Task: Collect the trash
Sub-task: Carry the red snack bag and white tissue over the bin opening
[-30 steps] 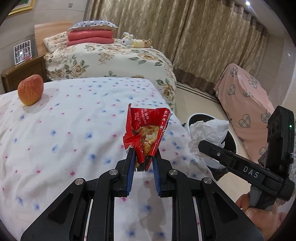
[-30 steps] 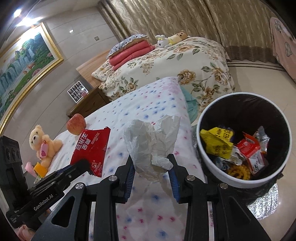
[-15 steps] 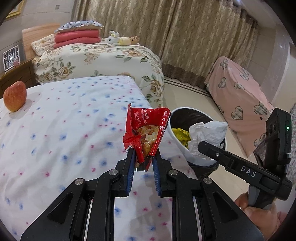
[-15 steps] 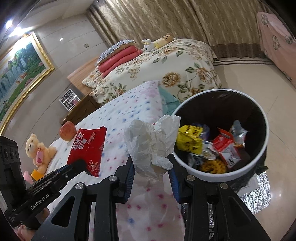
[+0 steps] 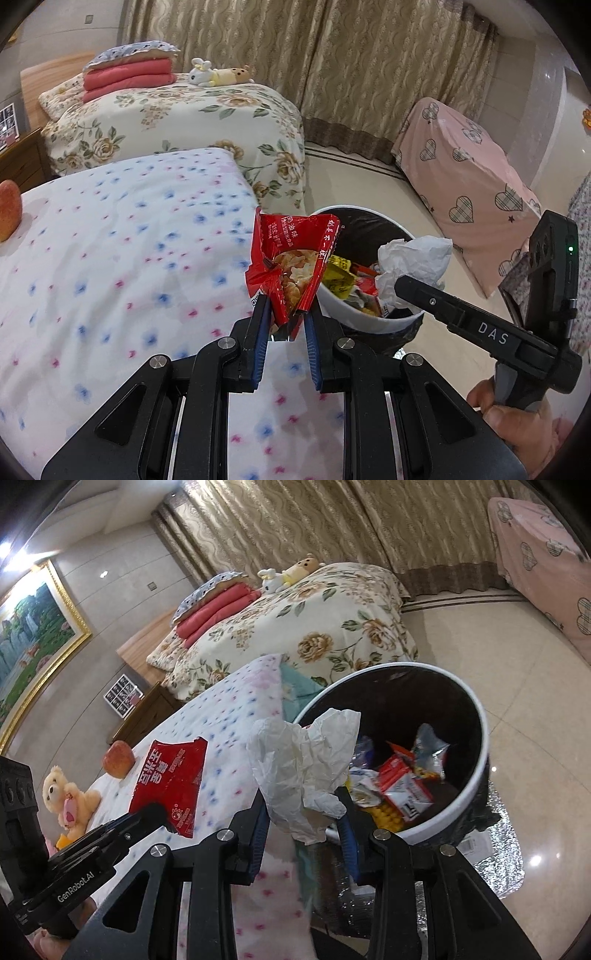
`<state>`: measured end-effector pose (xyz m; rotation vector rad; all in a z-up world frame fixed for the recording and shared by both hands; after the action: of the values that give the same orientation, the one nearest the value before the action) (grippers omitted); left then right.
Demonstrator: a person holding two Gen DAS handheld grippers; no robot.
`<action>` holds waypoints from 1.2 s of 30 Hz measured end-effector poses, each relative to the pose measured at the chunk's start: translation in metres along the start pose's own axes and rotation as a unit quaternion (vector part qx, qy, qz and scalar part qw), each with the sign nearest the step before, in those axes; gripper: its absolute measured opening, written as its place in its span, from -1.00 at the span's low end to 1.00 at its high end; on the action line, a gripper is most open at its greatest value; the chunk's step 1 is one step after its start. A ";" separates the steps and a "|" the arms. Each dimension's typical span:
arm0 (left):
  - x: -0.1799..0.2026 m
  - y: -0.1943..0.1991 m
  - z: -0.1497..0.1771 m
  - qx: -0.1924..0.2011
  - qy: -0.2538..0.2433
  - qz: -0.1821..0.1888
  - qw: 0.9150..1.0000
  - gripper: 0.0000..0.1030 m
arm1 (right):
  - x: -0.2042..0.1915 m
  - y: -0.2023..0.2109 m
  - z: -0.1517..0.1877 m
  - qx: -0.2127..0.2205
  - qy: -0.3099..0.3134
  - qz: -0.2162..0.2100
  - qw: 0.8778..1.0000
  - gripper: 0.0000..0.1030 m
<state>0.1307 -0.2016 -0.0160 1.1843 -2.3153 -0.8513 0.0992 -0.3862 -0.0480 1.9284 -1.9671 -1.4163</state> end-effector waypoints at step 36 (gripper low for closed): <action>0.054 -0.048 -0.036 -0.023 -0.055 0.017 0.998 -0.66 | 0.043 -0.004 -0.041 0.009 -0.016 0.027 0.999 -0.27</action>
<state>0.1496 -0.2800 -0.0180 1.1018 -2.3826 -0.9738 0.1173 -0.4433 -0.0501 1.8566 -2.0362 -1.4312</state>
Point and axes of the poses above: each gripper's, at about its wrist camera, not at the fingertips, and y roughly against the way its jaws point, x to its right, z to its underside, the point moved 1 cm from there along -y, roughly the way its jaws point, and after that the axes turned 9 degrees about -y, right-handed, at the moved point
